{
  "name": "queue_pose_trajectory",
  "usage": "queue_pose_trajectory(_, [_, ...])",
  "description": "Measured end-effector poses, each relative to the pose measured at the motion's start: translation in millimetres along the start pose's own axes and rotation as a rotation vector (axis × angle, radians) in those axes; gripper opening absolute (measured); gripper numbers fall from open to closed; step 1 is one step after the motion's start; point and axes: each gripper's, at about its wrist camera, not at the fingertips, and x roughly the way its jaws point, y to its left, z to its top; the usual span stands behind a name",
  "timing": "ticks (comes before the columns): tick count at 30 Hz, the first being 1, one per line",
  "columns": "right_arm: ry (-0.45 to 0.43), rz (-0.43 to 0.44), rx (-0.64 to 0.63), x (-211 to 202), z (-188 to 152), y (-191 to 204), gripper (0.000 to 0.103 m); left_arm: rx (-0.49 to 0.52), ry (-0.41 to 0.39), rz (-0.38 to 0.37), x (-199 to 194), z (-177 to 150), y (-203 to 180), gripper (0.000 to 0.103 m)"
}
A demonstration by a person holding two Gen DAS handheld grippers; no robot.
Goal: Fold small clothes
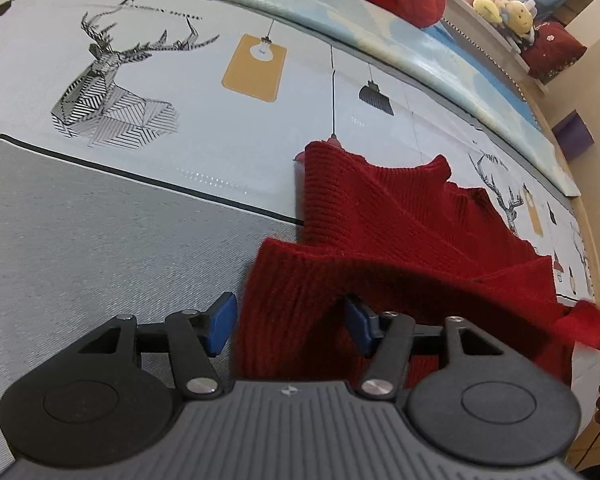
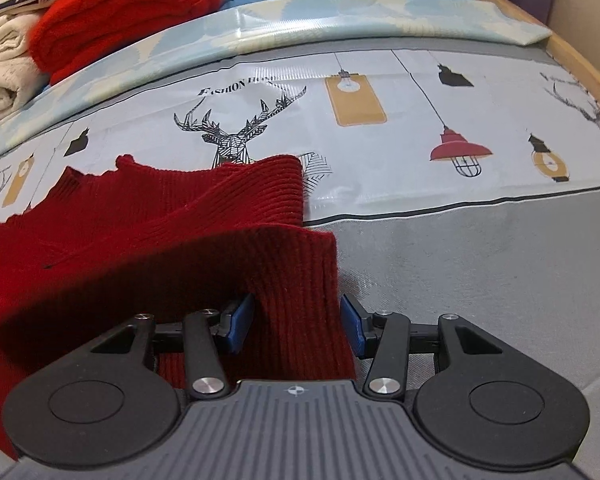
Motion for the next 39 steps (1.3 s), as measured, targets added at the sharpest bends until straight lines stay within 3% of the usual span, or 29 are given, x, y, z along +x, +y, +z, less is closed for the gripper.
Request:
queue_pose_trajectory(6, [0.020,0.023,0.075,13,6,-7,0.052,0.001,0.030,-0.011,15,4,1,0.063])
queue_pose_trajectory(8, [0.022,0.029,0.085,16,8,-8,0.050,-0.003,0.025,-0.022,16,5,3,0.055])
queue_pose_trajectory(9, [0.021,0.035,0.088,16,8,-8,0.044,-0.003,0.021,-0.033,16,6,3,0.042])
queue_pose_trajectory(11, [0.024,0.056,0.082,18,10,-5,0.031,0.001,0.018,-0.043,16,7,3,0.030])
queue_pose_trajectory(13, [0.018,0.048,0.054,17,11,-1,0.017,0.019,0.015,-0.039,14,7,3,0.024])
queue_pose_trajectory(15, [-0.003,0.049,0.050,13,14,0,0.012,0.029,0.001,-0.038,11,8,2,0.020])
queue_pose_trajectory(19, [-0.113,0.043,0.124,-8,24,-9,0.011,0.039,-0.095,-0.040,-12,11,-1,0.018])
queue_pose_trajectory(21, [-0.205,0.050,0.141,-25,28,-7,0.011,0.041,-0.162,-0.067,-28,13,-3,0.018])
queue_pose_trajectory(27, [-0.445,0.055,0.158,-53,39,0,0.011,0.066,-0.358,-0.040,-55,21,-13,0.017])
queue_pose_trajectory(31, [-0.467,0.042,0.168,-45,48,5,0.011,0.127,-0.404,0.003,-51,26,-28,0.017])
queue_pose_trajectory(36, [-0.439,0.009,0.158,-26,55,14,0.011,0.177,-0.378,0.077,-27,33,-40,0.017])
queue_pose_trajectory(39, [-0.413,-0.015,0.148,-15,56,20,0.011,0.164,-0.363,0.081,-18,35,-36,0.017])
